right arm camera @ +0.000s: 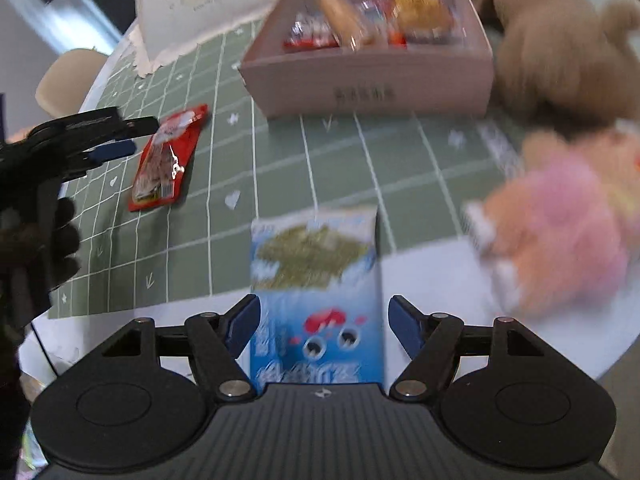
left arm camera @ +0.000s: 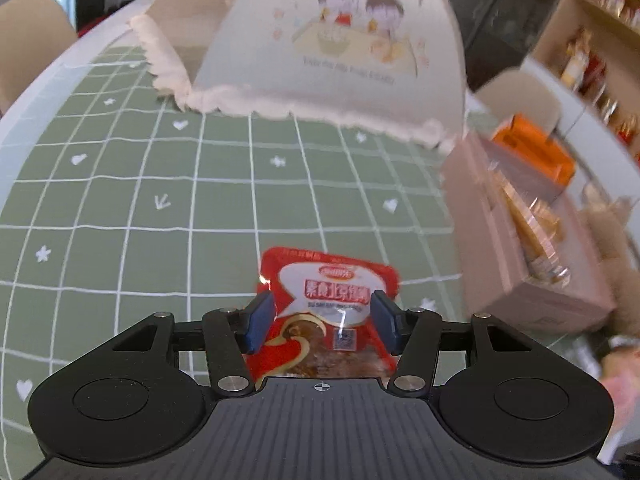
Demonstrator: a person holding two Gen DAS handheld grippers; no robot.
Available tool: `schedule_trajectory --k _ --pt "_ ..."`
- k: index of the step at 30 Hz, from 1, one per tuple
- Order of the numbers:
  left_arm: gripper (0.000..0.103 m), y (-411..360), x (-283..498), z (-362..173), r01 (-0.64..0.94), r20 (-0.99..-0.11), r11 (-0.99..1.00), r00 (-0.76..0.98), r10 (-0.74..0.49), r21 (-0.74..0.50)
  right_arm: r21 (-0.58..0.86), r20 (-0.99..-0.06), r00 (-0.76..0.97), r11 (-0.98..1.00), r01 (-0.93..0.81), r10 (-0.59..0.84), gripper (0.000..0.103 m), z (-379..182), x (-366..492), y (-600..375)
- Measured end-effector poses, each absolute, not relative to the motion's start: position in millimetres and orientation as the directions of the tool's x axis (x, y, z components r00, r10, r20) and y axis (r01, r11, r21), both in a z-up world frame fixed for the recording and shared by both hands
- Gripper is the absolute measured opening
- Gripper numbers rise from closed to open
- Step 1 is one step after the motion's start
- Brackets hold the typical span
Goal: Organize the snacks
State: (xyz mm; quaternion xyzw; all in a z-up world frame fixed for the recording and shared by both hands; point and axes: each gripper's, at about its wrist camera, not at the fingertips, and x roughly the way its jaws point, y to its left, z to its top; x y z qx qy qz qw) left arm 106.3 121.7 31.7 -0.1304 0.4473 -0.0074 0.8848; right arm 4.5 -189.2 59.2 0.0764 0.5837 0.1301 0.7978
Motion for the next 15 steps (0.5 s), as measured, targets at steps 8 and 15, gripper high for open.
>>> schedule_trajectory --k 8,15 --pt "0.072 69 87 21 0.141 -0.828 0.990 0.552 -0.100 -0.025 0.155 -0.917 0.343 0.975 -0.159 0.202 0.074 73 -8 -189" --pt "0.063 83 37 35 0.104 -0.808 0.986 0.564 -0.169 -0.134 0.240 -0.934 0.230 0.956 -0.167 0.275 0.074 45 -5 -180"
